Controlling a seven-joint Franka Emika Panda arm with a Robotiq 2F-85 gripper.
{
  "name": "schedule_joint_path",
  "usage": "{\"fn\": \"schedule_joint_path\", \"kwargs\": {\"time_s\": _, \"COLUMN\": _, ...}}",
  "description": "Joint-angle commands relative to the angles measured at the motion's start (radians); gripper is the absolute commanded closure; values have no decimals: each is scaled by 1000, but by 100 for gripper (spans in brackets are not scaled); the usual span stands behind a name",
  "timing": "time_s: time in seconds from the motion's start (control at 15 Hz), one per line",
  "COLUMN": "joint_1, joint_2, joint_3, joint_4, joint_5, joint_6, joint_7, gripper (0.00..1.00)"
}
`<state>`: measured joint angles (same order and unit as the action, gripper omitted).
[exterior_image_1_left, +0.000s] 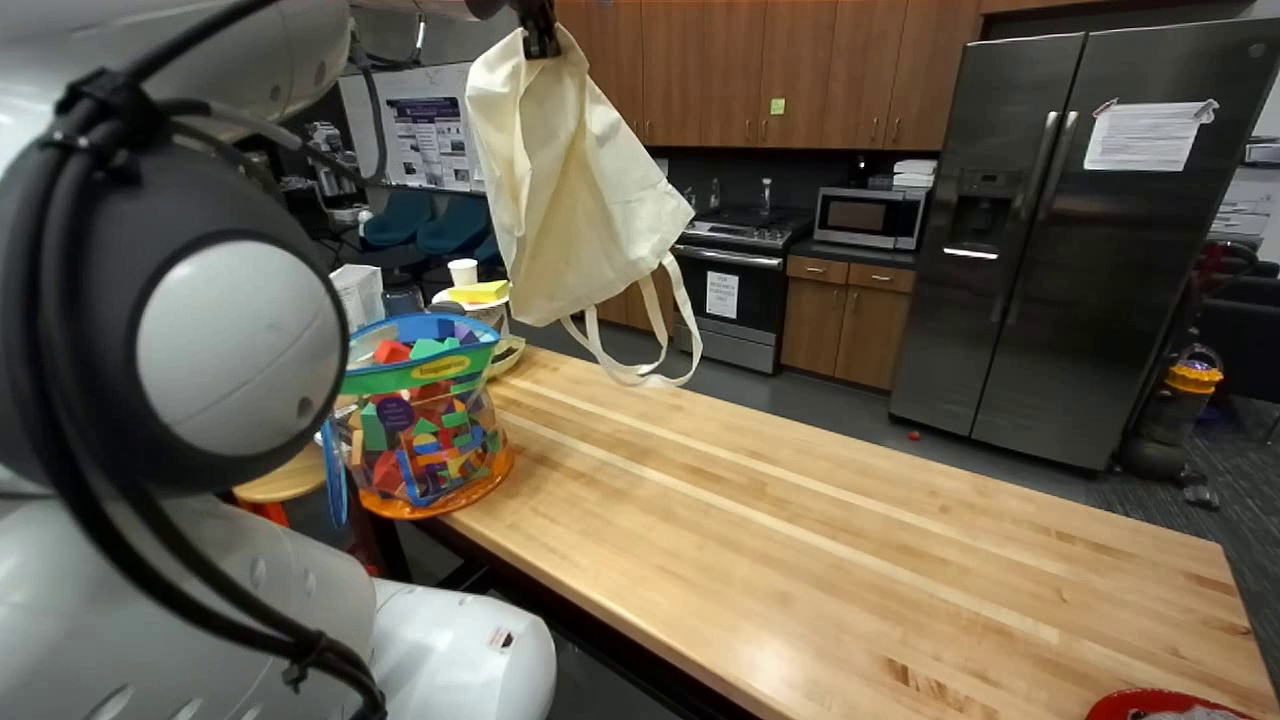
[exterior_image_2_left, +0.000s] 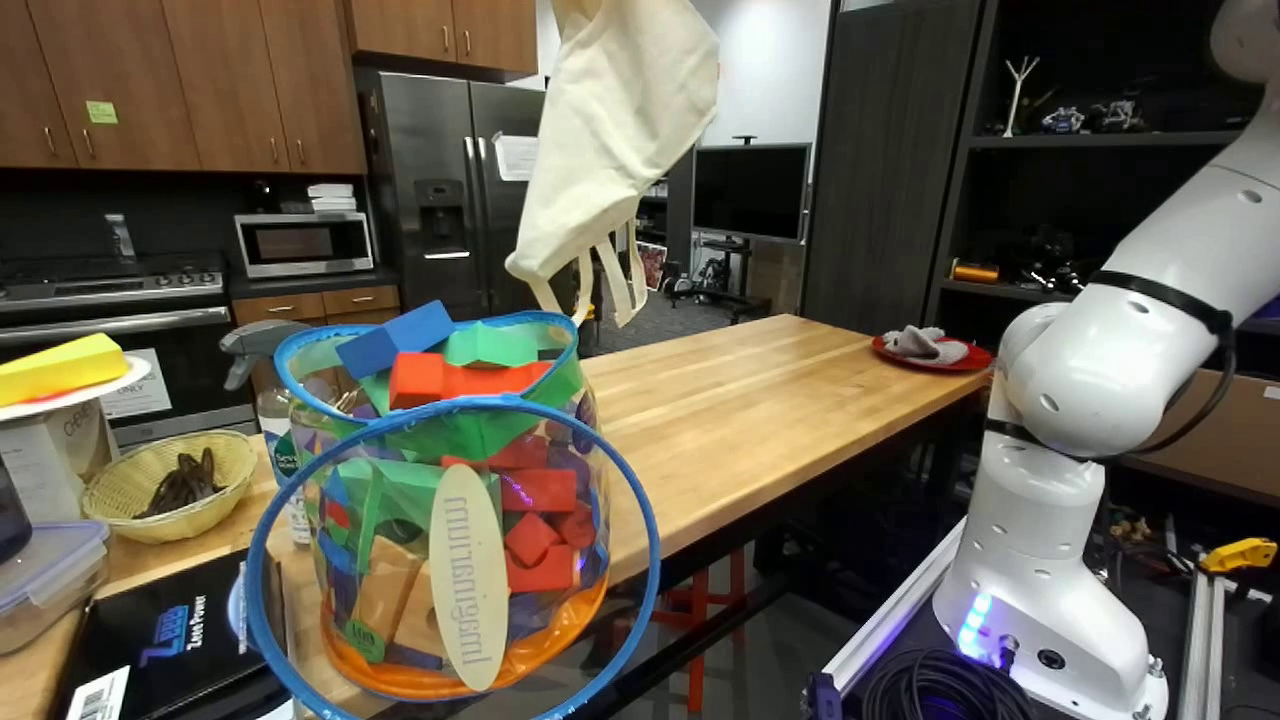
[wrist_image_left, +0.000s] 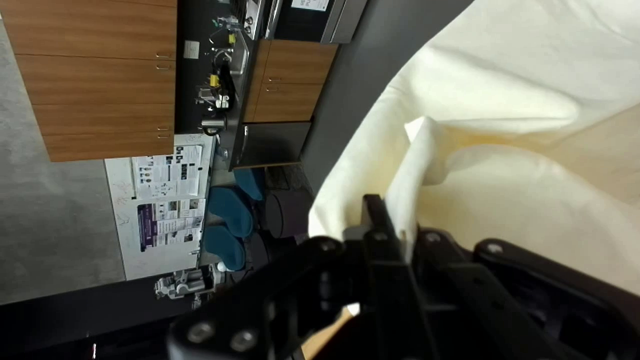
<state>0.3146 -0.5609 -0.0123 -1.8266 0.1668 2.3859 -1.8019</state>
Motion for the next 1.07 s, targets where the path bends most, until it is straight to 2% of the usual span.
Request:
{"fn": "schedule_joint_path", "kwargs": {"time_s": 0.0, "joint_1": 15, "joint_2": -90, "joint_3": -17, "joint_4": -80, "joint_5": 17, "joint_6": 29, "joint_7": 5, "gripper": 99}}
{"fn": "schedule_joint_path", "kwargs": {"time_s": 0.33, "joint_1": 29, "joint_2": -104, "joint_3": 14, "joint_4": -173, "joint_5": 9, "joint_6": 140, "joint_7": 68, "gripper": 99}}
{"fn": "schedule_joint_path", "kwargs": {"time_s": 0.6, "joint_1": 89, "joint_2": -65, "joint_3": 46, "joint_4": -248, "joint_5": 7, "joint_6": 179, "joint_7": 90, "gripper": 99}}
{"fn": "schedule_joint_path", "kwargs": {"time_s": 0.8, "joint_1": 139, "joint_2": -16, "joint_3": 64, "joint_4": -255, "joint_5": 9, "joint_6": 180, "joint_7": 85, "gripper": 99}}
{"fn": "schedule_joint_path", "kwargs": {"time_s": 1.0, "joint_1": 178, "joint_2": 35, "joint_3": 79, "joint_4": -213, "joint_5": 4, "joint_6": 159, "joint_7": 62, "gripper": 99}}
